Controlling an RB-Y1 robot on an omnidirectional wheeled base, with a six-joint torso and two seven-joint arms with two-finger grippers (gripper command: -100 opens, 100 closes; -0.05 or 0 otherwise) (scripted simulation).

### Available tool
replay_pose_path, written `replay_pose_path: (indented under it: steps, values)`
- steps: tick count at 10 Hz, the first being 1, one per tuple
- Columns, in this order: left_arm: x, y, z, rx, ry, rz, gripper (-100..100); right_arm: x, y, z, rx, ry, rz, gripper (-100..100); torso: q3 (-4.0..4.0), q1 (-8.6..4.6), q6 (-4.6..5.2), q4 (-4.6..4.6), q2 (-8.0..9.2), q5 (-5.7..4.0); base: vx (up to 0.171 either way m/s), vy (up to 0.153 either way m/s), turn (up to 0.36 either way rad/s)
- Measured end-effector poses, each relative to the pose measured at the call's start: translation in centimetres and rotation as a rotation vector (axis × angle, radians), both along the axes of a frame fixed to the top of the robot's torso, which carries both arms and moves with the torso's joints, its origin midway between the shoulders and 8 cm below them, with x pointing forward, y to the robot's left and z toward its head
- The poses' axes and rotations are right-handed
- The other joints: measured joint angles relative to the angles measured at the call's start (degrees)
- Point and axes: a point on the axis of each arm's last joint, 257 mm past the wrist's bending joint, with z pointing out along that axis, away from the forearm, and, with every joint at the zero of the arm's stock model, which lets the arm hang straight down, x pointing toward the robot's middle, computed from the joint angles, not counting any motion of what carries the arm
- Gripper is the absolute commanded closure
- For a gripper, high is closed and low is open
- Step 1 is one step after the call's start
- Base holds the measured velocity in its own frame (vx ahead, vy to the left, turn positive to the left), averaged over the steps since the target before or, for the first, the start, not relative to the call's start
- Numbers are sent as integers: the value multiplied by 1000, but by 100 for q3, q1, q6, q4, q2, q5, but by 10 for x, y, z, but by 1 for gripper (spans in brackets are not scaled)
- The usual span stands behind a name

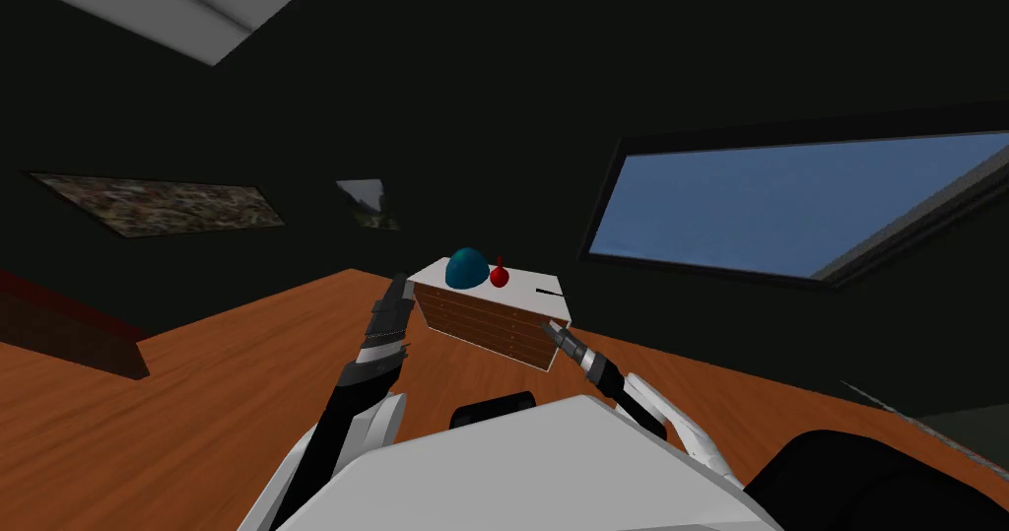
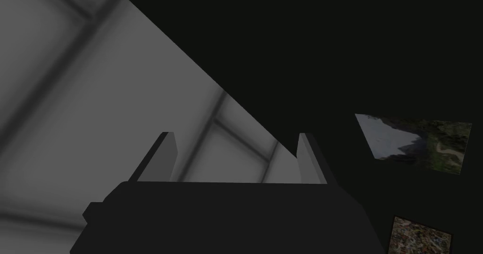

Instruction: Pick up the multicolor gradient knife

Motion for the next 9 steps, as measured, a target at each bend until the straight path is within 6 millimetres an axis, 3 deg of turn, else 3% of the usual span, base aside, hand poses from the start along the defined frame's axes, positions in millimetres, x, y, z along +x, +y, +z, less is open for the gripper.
replay_pose_path:
  steps: [4,9]
  values:
    - [0,0,0,0,0,0,0,-21,-25,-58,-153,102,67,-100,-6,-2,0,-2,-10,-1,-9,22,215]
    - [0,0,0,0,0,0,0,-48,-58,-110,-334,215,159,-100,-13,-7,5,-5,-23,-1,24,16,234]
